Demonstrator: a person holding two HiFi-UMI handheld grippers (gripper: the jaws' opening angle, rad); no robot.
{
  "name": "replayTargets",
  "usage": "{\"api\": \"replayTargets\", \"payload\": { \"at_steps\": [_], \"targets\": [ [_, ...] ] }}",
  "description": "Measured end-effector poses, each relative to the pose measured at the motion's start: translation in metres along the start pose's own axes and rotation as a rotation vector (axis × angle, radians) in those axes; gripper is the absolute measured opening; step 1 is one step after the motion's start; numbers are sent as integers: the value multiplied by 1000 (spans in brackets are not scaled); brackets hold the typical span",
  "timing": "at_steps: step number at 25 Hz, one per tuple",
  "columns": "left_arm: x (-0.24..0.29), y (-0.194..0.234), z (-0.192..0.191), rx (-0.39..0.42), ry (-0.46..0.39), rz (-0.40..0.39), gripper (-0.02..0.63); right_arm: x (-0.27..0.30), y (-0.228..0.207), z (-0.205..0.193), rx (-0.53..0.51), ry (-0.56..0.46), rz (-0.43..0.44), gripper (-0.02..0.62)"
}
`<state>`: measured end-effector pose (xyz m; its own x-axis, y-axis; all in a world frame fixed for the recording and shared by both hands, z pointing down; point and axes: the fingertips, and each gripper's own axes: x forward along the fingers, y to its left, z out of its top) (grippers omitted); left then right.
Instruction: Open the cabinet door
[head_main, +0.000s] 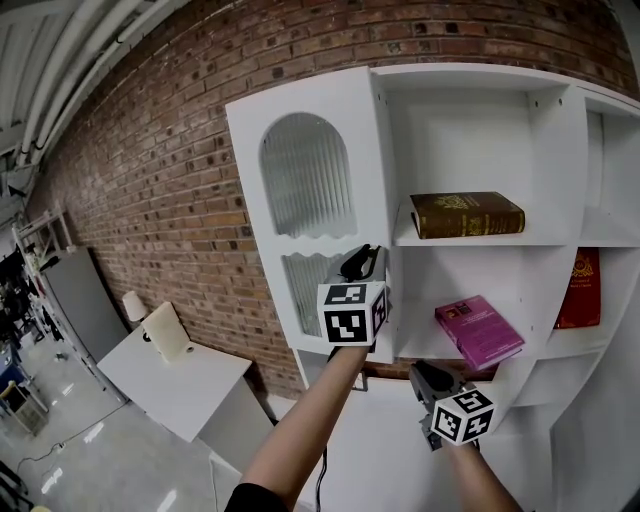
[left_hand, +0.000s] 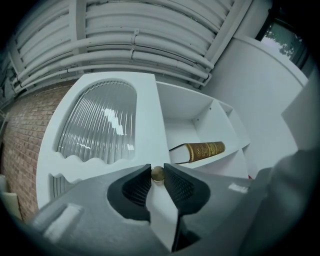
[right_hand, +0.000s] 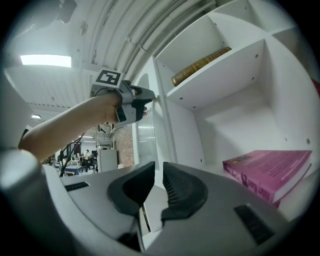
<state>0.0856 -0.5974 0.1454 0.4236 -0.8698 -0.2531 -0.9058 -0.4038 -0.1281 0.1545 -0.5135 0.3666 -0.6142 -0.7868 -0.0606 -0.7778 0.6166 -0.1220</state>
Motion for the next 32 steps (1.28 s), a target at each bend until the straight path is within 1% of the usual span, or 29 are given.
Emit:
{"api": "replayTargets", "payload": {
  "at_steps": [3,6,9,12,20,22,25,27,29,32],
  "targets": [
    [-5,-1,3,-17,-8,-11,86,7,0,-1,-5,7,19,40],
    [-13,-2,2,-27,3,-9,86,23,1,-8,-11,38,51,77],
    [-22,-3,5,-8,1,-4,84,41,2,-14,-11,61,78,111],
    [-29,-4,8,10,-4,1,83,56,-1,-23,-9,72,72,124],
    [-39,-3,10,-11,5,13,81,83,-3,-33,-1,85,109,124],
    [-40,-2,10,-11,2,21,81,88,-1,-35,-1,96,130,124],
    [-41,-2,10,-32,2,24,81,92,3,-36,-3,106,167,121],
    [-42,-2,10,-38,6,25,81,92,4,-37,-3,113,166,115],
    [-43,-2,9,-35,9,27,81,91,5,-37,-7,118,156,92],
    [-46,-2,10,-40,9,32,81,89,7,-38,-22,118,155,89]
  ]
}}
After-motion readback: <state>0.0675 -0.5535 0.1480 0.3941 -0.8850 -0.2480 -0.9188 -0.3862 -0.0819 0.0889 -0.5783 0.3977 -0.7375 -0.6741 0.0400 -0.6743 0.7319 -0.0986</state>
